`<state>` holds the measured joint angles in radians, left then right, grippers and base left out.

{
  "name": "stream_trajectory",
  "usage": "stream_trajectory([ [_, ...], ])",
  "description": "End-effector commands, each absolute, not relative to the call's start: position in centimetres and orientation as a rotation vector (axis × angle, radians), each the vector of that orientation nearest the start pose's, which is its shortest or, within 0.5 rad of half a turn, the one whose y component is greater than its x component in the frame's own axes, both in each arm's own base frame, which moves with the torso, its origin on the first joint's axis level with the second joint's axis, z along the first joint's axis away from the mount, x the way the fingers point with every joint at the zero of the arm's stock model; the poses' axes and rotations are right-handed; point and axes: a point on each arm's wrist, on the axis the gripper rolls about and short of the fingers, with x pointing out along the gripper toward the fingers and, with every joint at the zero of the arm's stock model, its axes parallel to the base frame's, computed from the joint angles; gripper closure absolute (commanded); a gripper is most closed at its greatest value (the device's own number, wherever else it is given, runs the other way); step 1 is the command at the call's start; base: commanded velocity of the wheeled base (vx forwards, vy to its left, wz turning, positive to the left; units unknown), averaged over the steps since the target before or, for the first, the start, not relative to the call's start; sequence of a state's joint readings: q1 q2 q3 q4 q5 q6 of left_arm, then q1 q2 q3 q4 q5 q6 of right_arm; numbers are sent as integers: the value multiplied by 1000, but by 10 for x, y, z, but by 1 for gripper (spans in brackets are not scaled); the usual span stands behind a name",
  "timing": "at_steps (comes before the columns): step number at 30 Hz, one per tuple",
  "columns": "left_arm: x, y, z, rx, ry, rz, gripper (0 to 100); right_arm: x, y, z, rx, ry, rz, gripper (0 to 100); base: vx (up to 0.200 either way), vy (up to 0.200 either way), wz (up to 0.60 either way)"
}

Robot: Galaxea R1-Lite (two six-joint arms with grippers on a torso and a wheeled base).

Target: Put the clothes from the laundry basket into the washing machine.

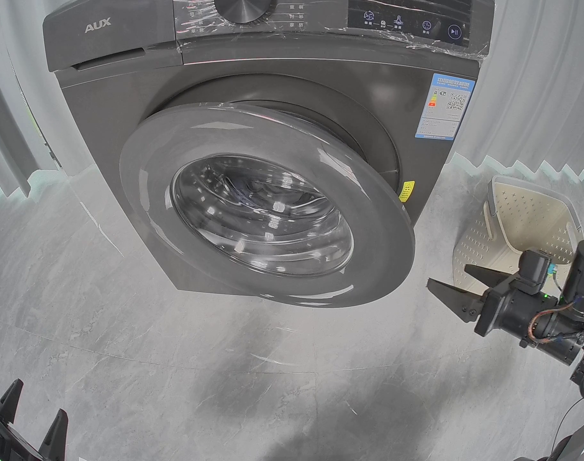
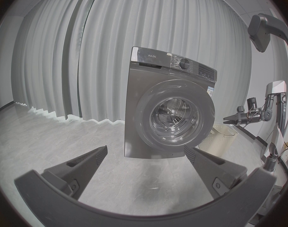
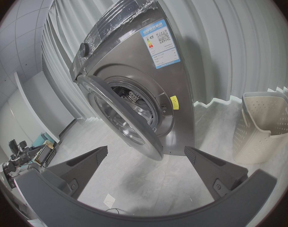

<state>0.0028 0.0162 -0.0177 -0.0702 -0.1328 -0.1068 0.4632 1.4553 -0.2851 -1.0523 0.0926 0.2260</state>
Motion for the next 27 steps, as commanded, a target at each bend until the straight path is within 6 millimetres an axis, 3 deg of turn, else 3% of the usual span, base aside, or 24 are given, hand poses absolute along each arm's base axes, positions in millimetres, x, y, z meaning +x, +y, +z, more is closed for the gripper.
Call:
stream_trajectory([
  [1,-23,-3,83,-101,-63,-137,0,210,110,120,181,272,523,0,0,0,0],
  [8,-23,-3,83,-99,-63,-138,0,223,116,116,190,224,524,0,0,0,0],
  [16,-23,-3,83,-98,-63,-140,0,235,120,126,201,166,483,0,200,0,0],
  [22,-23,-3,83,-102,-63,-140,0,249,112,132,206,126,400,0,0,0,0],
  [27,-23,-3,83,-102,-63,-140,0,246,109,127,196,149,396,0,0,0,0],
])
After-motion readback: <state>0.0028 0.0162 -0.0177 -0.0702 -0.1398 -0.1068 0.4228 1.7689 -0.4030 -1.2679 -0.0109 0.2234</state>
